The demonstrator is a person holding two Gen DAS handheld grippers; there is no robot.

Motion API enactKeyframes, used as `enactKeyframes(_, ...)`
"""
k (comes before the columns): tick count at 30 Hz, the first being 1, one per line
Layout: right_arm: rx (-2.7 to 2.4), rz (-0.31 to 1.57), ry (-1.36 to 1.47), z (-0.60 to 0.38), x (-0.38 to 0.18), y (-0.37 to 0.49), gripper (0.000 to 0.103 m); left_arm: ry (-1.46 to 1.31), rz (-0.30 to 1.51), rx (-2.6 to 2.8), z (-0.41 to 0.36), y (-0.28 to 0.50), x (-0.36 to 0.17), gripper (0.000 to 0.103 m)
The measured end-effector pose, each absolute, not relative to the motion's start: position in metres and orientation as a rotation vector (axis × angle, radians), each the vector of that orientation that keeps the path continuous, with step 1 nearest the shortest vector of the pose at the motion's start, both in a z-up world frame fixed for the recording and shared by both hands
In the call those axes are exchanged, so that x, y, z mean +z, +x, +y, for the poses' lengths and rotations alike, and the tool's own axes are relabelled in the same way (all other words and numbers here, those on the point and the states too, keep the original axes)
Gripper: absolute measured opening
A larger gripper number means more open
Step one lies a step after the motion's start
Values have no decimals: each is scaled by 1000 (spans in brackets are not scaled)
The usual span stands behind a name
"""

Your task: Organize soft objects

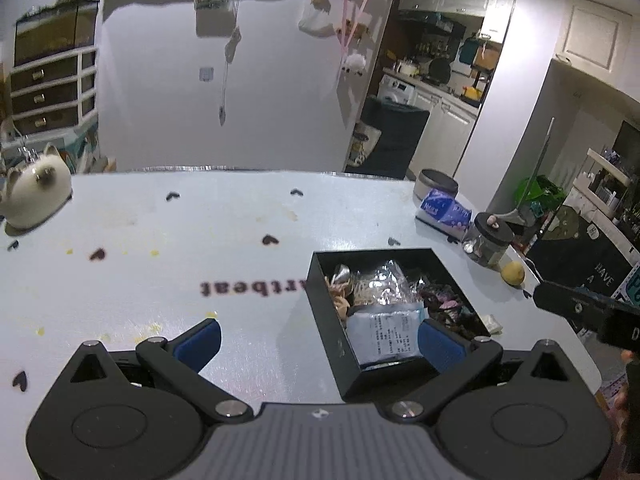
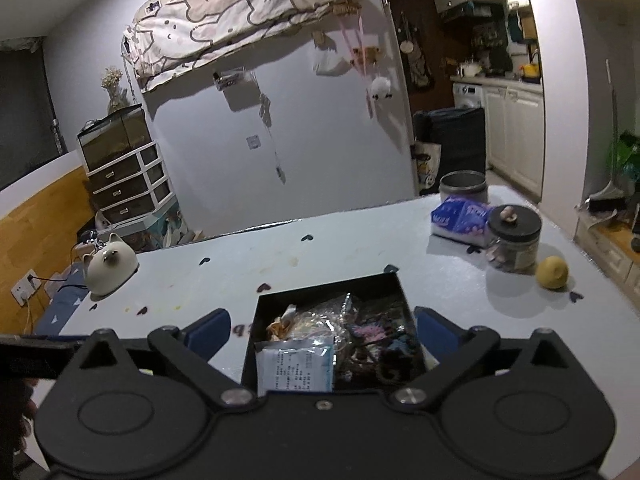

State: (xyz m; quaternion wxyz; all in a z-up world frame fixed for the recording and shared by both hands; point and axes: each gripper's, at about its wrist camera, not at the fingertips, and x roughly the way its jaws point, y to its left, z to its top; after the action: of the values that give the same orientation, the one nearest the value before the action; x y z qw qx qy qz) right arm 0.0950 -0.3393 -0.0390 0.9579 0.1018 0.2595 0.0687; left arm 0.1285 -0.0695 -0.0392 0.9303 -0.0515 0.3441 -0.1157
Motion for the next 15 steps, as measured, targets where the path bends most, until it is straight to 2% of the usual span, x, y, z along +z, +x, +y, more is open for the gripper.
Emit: enactKeyframes(15,175,489,100,-361,-35,51,103,-43,631,-128,-108,65,-33,103)
